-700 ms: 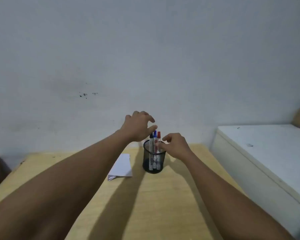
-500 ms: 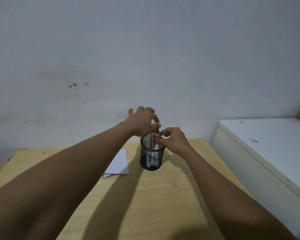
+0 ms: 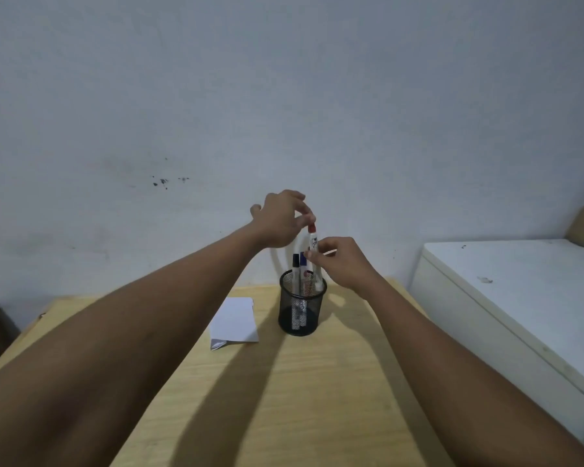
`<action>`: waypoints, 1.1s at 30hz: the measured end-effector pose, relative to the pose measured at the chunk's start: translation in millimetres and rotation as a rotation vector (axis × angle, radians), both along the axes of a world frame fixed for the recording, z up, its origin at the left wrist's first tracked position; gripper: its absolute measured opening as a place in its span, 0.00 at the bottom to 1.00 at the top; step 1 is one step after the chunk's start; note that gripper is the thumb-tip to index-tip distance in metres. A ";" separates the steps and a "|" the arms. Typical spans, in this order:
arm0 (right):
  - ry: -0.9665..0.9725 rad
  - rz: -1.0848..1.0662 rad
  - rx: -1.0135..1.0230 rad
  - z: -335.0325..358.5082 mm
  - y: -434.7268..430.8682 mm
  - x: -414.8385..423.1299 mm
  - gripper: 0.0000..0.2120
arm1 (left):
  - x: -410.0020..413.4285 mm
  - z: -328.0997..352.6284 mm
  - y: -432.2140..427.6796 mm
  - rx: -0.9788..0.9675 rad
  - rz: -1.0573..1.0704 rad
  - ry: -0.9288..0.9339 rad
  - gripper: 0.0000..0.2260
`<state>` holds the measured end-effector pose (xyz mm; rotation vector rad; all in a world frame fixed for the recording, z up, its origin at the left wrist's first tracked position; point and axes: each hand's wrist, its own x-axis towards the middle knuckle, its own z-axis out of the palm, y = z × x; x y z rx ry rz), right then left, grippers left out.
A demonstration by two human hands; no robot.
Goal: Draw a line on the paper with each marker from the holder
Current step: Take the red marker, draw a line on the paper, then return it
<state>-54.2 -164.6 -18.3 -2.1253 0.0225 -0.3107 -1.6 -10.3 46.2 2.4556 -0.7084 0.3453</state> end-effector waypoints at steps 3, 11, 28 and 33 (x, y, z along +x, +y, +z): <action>-0.033 0.035 0.055 24.6 10.5 -18.4 0.10 | -9.3 26.7 23.0 -0.151 0.053 -0.008 0.10; -0.040 0.124 0.785 84.8 36.1 -69.9 0.13 | -71.9 46.7 103.0 -0.397 0.081 -0.025 0.15; -0.018 0.218 0.715 44.6 115.3 -84.3 0.10 | -129.1 -17.9 149.5 0.183 0.123 -0.446 0.11; 0.030 0.280 0.645 23.9 116.7 -61.7 0.08 | -103.9 -45.7 165.0 0.001 0.080 -0.035 0.12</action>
